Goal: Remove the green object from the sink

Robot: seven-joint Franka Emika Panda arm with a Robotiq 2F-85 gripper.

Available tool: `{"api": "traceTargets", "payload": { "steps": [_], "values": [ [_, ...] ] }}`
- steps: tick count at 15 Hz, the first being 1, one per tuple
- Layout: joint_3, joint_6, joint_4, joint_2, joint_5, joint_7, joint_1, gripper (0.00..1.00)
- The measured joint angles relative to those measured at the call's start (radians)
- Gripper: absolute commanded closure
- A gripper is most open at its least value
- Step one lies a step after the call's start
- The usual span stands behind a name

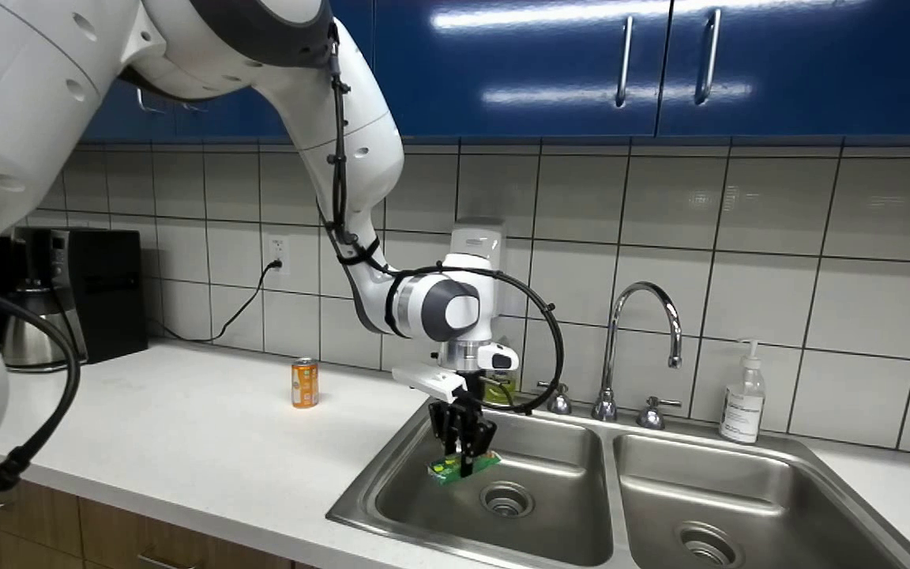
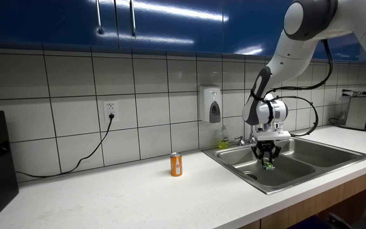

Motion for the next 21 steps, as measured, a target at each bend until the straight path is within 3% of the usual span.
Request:
{"api": "traceTargets", "payload": {
  "steps": [11, 21],
  "values": [
    [0.071, -0.065, -0.137, -0.142, -0.227, -0.314, 0.008, 0.87],
    [0.169, -0.061, -0.155, -0.144, -0.467, -0.424, 0.114, 0.87]
  ]
}}
